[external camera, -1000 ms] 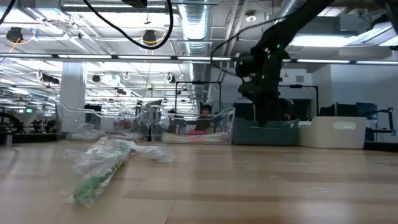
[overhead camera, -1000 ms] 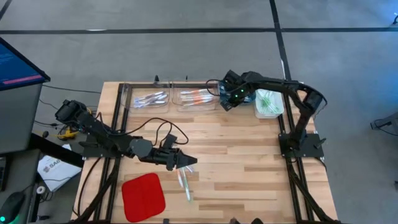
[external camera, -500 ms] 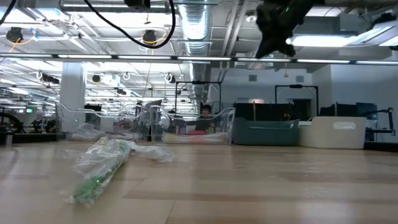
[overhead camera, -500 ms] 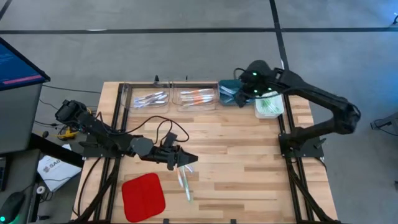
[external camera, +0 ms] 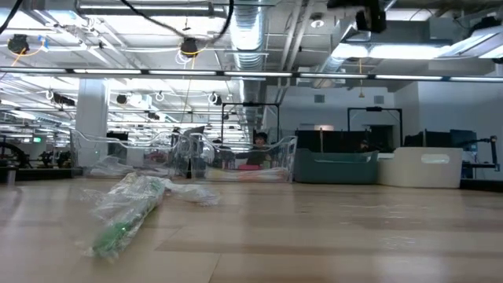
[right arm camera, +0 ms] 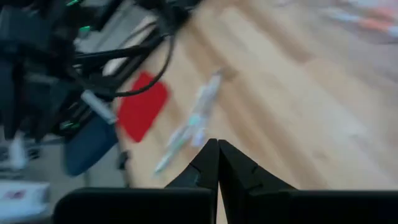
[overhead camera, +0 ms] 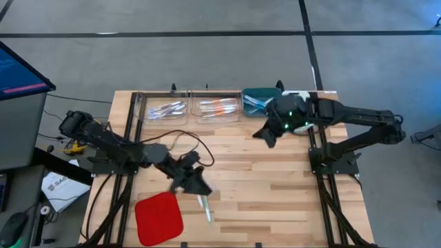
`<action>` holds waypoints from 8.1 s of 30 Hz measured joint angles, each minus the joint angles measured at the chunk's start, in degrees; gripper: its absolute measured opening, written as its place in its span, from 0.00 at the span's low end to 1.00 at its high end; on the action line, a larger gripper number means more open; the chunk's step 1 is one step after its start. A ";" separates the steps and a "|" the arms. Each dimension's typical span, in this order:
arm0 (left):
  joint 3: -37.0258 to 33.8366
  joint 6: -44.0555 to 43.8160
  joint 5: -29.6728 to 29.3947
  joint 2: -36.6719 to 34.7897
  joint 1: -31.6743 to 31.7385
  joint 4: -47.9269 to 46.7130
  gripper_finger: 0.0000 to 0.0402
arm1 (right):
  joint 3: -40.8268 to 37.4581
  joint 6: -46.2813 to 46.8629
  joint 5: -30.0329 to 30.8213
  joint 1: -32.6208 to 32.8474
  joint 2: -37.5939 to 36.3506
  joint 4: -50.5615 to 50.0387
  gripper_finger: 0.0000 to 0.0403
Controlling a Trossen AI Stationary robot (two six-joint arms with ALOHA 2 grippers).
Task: Pick & Place Toothbrushes
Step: Put the violet toothbrush into the left transparent bin
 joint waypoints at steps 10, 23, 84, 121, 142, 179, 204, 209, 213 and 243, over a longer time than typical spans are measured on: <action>0.09 8.25 1.19 -16.16 0.48 6.93 0.27 | 0.00 4.68 9.50 13.27 5.04 23.86 0.00; 0.09 9.52 1.54 -19.53 0.22 -3.27 0.27 | -0.02 7.20 10.38 14.68 12.33 32.10 0.00; -0.94 20.02 -5.45 17.70 21.96 -54.20 0.00 | 0.00 3.59 1.50 17.50 16.61 35.71 0.00; 27.26 30.41 -0.18 39.83 9.58 -50.51 0.00 | -0.02 1.42 10.47 22.21 6.56 34.43 0.00; 16.27 16.92 -25.55 4.96 0.92 -59.67 0.00 | -0.02 -2.91 10.31 27.57 6.83 16.03 0.00; -6.67 -0.58 -32.87 -15.14 -8.40 -42.41 0.00 | 11.13 -32.36 14.53 32.02 46.05 11.34 0.54; -6.67 -2.69 -35.22 -15.14 -5.60 -41.13 0.00 | -0.42 -46.28 8.71 26.91 43.40 17.23 0.65; -6.64 -2.67 -35.20 -15.14 -4.16 -40.99 0.00 | -2.03 -47.89 8.78 26.86 43.42 18.22 0.64; -6.64 -2.67 -35.20 -15.14 -3.10 -40.87 0.00 | -2.77 -47.76 11.15 26.99 43.42 18.28 0.64; -6.64 -3.94 -35.09 -15.12 -1.52 -37.34 0.00 | -8.48 -39.47 10.29 22.69 43.84 21.60 0.14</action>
